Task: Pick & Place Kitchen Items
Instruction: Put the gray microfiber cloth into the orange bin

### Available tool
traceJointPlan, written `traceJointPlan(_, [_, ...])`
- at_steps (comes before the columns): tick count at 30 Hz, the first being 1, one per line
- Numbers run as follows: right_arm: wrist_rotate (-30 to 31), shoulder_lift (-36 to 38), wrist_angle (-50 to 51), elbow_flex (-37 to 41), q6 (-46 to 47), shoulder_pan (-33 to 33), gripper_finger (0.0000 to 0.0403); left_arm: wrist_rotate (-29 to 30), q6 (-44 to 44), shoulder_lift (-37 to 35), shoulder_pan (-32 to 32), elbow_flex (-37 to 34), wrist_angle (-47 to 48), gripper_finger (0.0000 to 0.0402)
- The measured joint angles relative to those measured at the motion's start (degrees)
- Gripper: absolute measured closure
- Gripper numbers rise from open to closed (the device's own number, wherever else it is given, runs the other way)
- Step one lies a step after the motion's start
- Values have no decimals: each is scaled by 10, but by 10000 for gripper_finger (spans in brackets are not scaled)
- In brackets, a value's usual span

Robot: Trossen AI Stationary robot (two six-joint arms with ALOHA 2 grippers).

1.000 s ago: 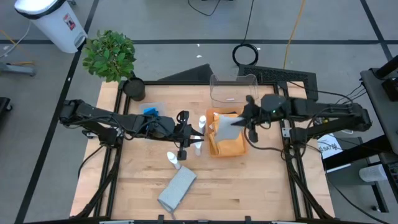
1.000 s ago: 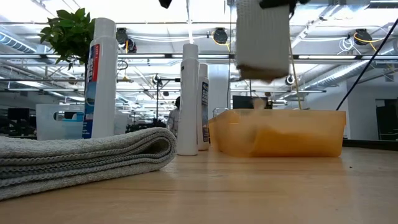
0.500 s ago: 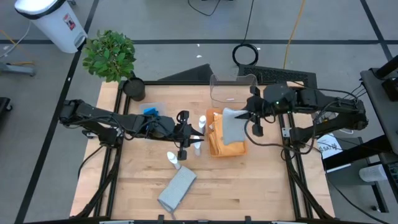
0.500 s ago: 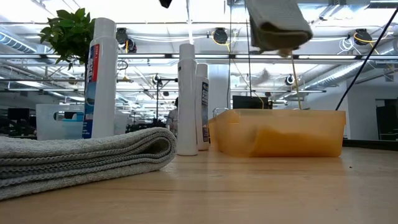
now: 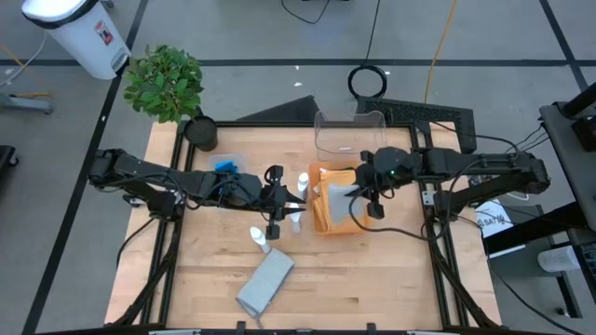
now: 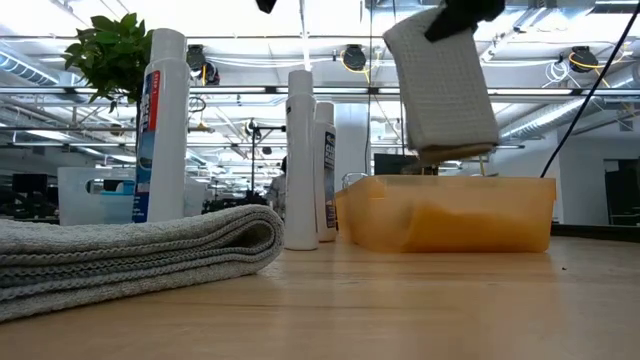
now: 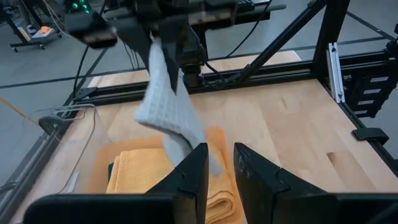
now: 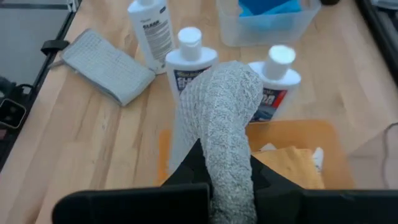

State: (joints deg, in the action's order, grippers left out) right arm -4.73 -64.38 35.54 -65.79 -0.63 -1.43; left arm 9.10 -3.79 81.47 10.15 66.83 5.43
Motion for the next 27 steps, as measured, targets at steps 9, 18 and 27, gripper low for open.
traceJointPlan(9, [-46,0,-73,80,42,0,399,0,0,0,0,0,0,325])
traceJointPlan(18, [-46,0,-115,137,74,0,399,0,0,0,0,0,0,325])
traceJointPlan(27, [-22,0,-154,173,50,-8,399,0,0,0,0,0,1,325])
